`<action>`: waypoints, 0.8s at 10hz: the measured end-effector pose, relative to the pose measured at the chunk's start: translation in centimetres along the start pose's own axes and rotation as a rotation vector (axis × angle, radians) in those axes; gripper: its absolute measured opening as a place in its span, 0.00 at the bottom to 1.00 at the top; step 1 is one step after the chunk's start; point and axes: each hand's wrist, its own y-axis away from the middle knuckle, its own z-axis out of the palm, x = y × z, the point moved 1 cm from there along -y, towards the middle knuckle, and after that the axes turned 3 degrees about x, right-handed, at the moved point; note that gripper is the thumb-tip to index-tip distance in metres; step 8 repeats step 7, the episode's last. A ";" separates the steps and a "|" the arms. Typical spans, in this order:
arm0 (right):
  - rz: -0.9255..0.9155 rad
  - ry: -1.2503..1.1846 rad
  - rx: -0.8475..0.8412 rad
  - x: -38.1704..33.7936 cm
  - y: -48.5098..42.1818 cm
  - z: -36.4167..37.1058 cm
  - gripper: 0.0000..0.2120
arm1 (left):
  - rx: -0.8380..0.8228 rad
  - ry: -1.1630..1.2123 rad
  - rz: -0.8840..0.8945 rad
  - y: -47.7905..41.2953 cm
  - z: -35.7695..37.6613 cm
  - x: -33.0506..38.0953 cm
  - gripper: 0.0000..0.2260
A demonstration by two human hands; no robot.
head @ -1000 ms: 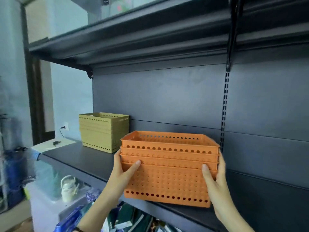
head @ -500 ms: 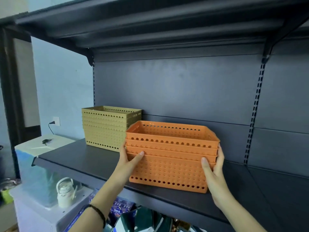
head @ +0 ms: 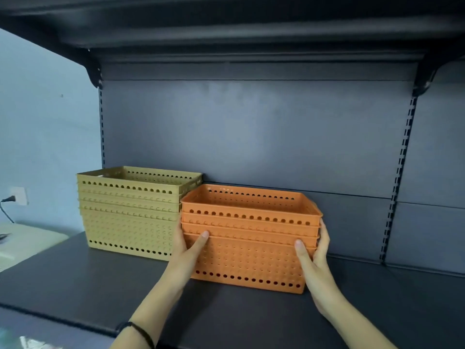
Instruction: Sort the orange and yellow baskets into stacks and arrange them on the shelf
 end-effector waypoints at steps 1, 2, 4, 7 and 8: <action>-0.003 0.034 0.034 0.2 -0.7 0.5 0.29 | -0.007 0.010 -0.010 -1.2 -0.1 -0.6 0.33; 0.009 0.045 0.030 0.5 -1.4 0.9 0.33 | -0.004 -0.010 -0.016 -2.3 0.2 -0.7 0.32; 0.072 0.107 0.129 0.1 -1.6 2.1 0.34 | 0.048 -0.143 -0.037 -3.9 0.3 -1.6 0.31; 0.167 0.116 0.210 -2.3 1.4 3.7 0.49 | -0.289 -0.140 0.022 -1.0 -5.7 0.9 0.27; 0.167 0.116 0.210 -2.3 1.4 3.7 0.49 | -0.289 -0.140 0.022 -1.0 -5.7 0.9 0.27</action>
